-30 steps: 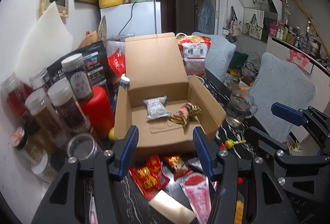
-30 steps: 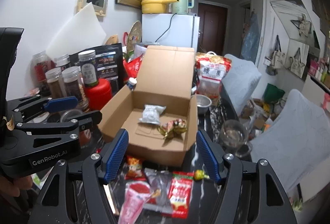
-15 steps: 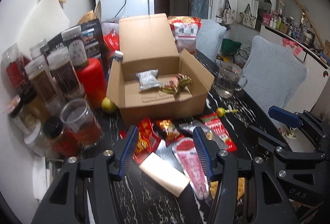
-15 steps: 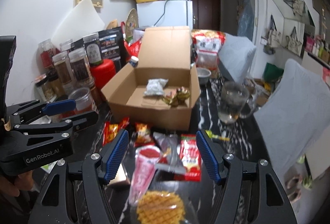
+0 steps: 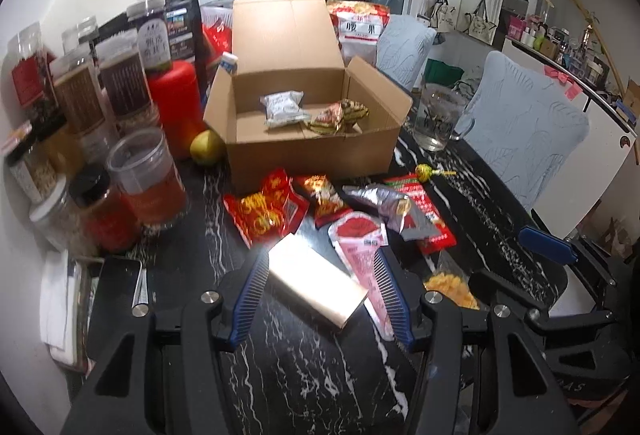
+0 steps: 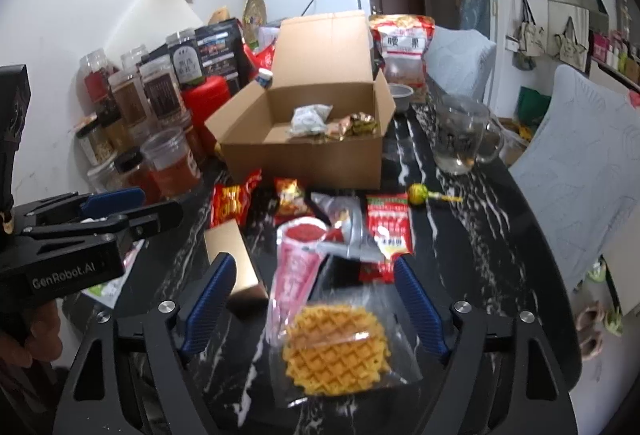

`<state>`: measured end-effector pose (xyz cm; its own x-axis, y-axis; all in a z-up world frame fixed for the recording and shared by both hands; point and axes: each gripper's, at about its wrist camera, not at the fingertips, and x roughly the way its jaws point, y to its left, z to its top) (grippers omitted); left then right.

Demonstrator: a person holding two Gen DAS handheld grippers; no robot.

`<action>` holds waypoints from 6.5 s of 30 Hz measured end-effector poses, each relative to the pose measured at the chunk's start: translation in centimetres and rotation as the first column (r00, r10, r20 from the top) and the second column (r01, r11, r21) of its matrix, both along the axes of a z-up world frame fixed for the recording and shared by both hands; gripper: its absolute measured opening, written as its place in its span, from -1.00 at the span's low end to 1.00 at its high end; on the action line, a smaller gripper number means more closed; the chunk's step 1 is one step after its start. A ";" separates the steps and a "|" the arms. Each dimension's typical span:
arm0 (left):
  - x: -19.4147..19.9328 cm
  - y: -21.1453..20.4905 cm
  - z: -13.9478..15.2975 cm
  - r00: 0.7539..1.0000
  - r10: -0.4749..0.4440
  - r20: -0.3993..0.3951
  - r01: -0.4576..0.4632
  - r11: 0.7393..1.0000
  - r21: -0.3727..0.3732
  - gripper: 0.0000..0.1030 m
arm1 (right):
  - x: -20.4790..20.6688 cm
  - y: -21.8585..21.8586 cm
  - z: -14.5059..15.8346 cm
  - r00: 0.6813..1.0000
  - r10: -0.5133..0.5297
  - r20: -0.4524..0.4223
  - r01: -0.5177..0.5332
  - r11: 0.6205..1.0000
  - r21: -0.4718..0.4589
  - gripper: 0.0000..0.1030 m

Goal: Organize snacks
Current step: 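Grasp the gold box with the left tool while the right tool grasps the wrapped waffle, then carry the gold box and the wrapped waffle with both tools toward the box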

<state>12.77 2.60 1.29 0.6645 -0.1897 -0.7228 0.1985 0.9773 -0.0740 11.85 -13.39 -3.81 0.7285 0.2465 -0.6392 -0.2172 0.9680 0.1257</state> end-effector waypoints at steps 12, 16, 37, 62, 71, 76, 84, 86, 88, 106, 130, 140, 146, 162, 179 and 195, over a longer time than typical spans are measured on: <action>-0.4 -0.4 -3.3 0.999 0.011 -0.049 -0.009 1.000 0.030 0.05 | -0.7 1.7 -4.7 0.993 0.111 -0.038 -0.114 0.991 -0.070 1.00; 0.1 -0.2 -4.2 0.997 0.025 -0.073 -0.022 0.999 0.031 0.05 | -0.6 2.1 -6.1 0.991 0.121 -0.053 -0.124 0.990 -0.067 1.00; 4.3 -0.3 -6.9 0.983 0.041 -0.178 -0.047 0.998 -0.029 0.05 | 3.0 0.6 -10.5 0.993 0.052 -0.102 -0.067 0.986 -0.151 1.00; 7.1 -1.3 -11.7 0.956 0.095 -0.279 -0.097 0.995 0.007 0.35 | 3.6 -1.0 -10.4 0.992 0.076 -0.105 -0.082 0.995 -0.054 1.00; 6.9 -0.9 -11.4 0.974 0.047 -0.222 -0.050 0.999 -0.006 -0.10 | 4.2 -0.6 -11.1 0.981 0.116 -0.153 -0.132 0.986 -0.100 1.00; 6.7 -1.1 -11.7 0.974 0.037 -0.222 -0.039 0.999 -0.008 -0.10 | 4.4 0.7 -11.7 0.983 0.103 -0.153 -0.131 0.974 -0.183 1.00; 6.2 -0.9 -11.8 0.977 0.020 -0.213 -0.026 0.999 -0.026 -0.11 | 5.0 0.3 -11.8 0.982 0.083 -0.167 -0.110 0.981 -0.160 1.00; 6.1 -0.9 -11.8 0.977 0.014 -0.215 -0.021 0.999 -0.027 -0.11 | 5.0 0.2 -11.6 0.984 0.068 -0.162 -0.094 0.982 -0.161 0.88; 5.9 -0.8 -11.7 0.976 0.008 -0.219 -0.014 1.000 -0.027 -0.11 | 4.8 0.0 -11.4 0.987 0.050 -0.155 -0.076 0.984 -0.164 0.73; 4.4 -0.5 -8.8 0.987 -0.013 -0.158 0.007 0.999 -0.037 -0.13 | 3.4 -1.1 -9.0 0.992 0.084 -0.093 -0.082 0.996 0.033 0.57; 5.3 -0.8 -2.1 0.999 -0.045 -0.001 0.044 0.996 -0.079 -0.14 | 4.8 -0.5 -1.6 0.988 0.145 0.047 -0.148 0.988 0.052 0.57; 7.9 -0.9 1.1 0.995 -0.056 0.086 0.066 0.992 -0.111 -0.14 | 7.9 -0.1 2.6 0.974 0.184 0.131 -0.193 0.979 0.062 0.57; 10.5 -0.3 2.9 0.990 -0.039 0.139 0.057 0.990 -0.126 -0.14 | 10.6 0.2 4.5 0.964 0.211 0.161 -0.225 0.971 0.075 0.57; 19.2 1.1 5.3 0.976 0.003 0.219 0.027 0.991 -0.133 -0.13 | 19.7 0.8 8.2 0.946 0.228 0.232 -0.253 0.964 0.083 0.58; 29.2 2.7 2.0 0.989 0.058 0.136 -0.045 0.994 -0.100 -0.13 | 29.5 2.3 6.0 0.962 0.220 0.160 -0.242 0.960 0.139 0.58; 33.1 2.1 -3.1 0.996 0.083 -0.028 -0.084 0.996 -0.028 -0.13 | 34.7 3.3 1.4 0.972 0.233 -0.012 -0.227 0.956 0.188 0.58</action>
